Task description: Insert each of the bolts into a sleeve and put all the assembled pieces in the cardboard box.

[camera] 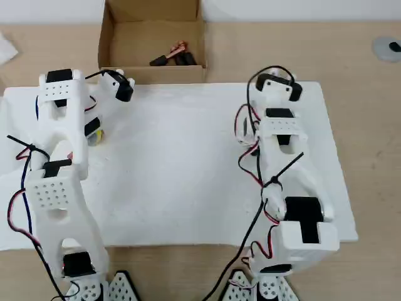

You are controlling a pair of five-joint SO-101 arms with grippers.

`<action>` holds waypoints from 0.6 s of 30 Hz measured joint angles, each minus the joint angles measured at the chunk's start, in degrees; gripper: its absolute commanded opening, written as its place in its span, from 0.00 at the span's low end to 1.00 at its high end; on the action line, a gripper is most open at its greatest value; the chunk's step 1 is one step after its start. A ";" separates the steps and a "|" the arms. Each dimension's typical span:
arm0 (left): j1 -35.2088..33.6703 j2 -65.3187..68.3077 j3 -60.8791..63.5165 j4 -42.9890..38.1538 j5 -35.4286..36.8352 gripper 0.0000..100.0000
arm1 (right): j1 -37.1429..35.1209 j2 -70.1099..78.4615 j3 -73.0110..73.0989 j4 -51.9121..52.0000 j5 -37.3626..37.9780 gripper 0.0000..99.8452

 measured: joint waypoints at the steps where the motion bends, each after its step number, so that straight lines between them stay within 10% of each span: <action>1: 0.00 0.00 0.00 0.00 0.00 0.01 | 0.26 -0.09 0.00 0.00 0.00 0.08; 18: 0.00 0.00 0.26 -0.09 0.00 0.01 | 0.35 -0.09 0.09 0.70 2.02 0.08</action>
